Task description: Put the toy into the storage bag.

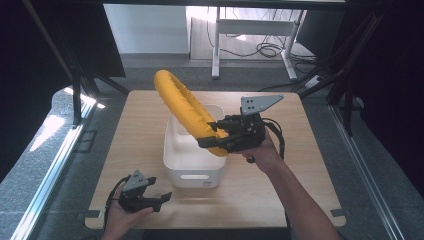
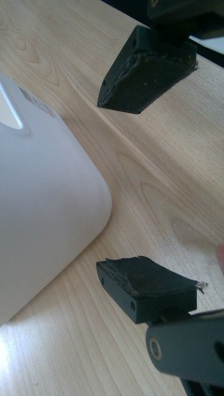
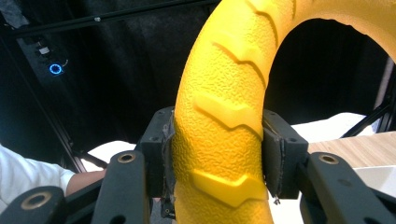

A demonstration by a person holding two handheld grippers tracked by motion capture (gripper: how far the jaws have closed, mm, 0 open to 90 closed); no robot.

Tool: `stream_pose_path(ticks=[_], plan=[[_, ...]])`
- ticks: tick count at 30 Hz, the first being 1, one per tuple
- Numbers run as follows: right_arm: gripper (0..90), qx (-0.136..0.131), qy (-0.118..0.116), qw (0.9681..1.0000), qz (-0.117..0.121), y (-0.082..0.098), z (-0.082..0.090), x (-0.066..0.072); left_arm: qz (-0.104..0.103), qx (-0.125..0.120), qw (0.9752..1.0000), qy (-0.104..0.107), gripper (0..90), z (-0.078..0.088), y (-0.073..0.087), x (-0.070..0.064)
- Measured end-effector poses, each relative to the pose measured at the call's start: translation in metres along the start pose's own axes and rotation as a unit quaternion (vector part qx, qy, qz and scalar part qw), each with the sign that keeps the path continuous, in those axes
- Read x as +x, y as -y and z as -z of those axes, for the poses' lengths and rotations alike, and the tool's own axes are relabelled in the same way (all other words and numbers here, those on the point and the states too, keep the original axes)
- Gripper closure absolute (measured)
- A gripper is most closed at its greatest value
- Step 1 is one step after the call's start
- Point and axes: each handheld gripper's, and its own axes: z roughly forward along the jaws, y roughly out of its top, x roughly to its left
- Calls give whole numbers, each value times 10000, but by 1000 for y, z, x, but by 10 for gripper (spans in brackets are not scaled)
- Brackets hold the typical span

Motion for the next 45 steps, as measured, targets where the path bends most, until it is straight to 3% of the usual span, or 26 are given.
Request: stream_pose_path(ticks=[29,45], plan=[[520,226,-132,9995,-194,21,-14,-8,0,21,10000,10,190,-1,1,0],[515,487,-120,9973,-531,45,-27,-24,-14,26,10000,27,190,-2,1,0]])
